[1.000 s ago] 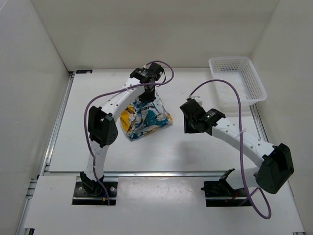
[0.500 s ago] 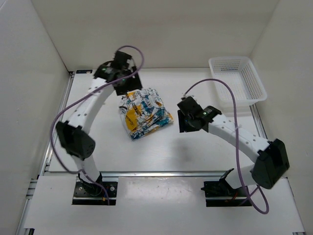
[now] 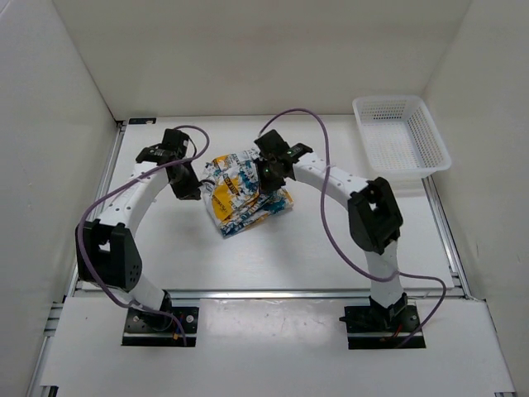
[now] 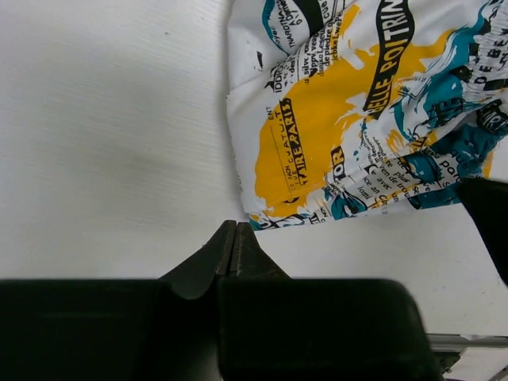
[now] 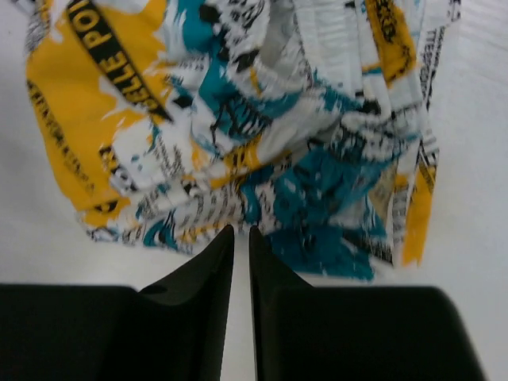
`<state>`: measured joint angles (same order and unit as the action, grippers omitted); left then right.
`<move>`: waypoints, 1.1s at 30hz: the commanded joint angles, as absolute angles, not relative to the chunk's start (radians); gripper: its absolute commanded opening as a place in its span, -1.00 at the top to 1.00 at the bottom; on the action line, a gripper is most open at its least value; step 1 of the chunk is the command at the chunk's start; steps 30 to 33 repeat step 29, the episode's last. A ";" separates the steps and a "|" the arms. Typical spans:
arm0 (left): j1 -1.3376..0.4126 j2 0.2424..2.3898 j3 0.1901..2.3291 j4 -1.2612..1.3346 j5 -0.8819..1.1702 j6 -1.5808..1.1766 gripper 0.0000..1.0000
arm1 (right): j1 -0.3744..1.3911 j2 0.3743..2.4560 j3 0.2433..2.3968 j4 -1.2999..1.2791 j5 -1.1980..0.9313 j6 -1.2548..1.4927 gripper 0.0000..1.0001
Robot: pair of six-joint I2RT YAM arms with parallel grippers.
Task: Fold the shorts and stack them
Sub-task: Fold the shorts
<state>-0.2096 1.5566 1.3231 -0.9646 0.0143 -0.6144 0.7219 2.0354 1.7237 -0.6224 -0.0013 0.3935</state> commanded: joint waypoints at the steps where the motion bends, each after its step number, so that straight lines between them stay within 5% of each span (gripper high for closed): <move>1: -0.192 1.480 1.319 -0.917 0.077 -0.581 0.79 | 0.655 2.150 1.792 -0.634 -0.049 0.443 0.68; 8: -0.130 1.448 1.272 -0.926 0.110 -0.541 0.79 | 0.620 2.168 1.772 -0.611 -0.291 0.486 0.83; 10: -0.121 1.416 1.302 -0.936 0.110 -0.512 0.77 | 0.620 2.054 1.760 -0.611 -0.235 0.486 0.61; 12: -0.121 1.384 1.333 -0.946 0.110 -0.500 0.61 | 0.620 1.908 1.731 -0.611 -0.152 0.486 0.28; 13: -0.111 1.347 1.365 -0.960 0.110 -0.489 0.36 | 0.620 1.857 1.715 -0.611 -0.058 0.474 -0.34; 15: -0.110 1.306 1.396 -0.974 0.101 -0.489 0.09 | 0.620 1.711 1.668 -0.611 0.055 0.462 -0.74; 16: -0.110 1.286 1.410 -0.989 0.101 -0.480 -0.25 | 0.620 1.665 1.602 -0.611 0.108 0.462 -0.93; 20: -0.110 1.137 1.413 -1.000 0.077 -0.470 -0.99 | 0.601 1.433 1.406 -0.659 0.391 0.495 -1.00; 25: -0.110 1.019 1.373 -1.018 0.110 -0.460 -1.00 | 0.592 1.287 1.218 -0.762 0.609 0.581 -1.00; 33: -0.110 0.963 1.329 -1.028 0.091 -0.460 -1.00 | 0.592 1.143 1.080 -0.753 0.591 0.592 -1.00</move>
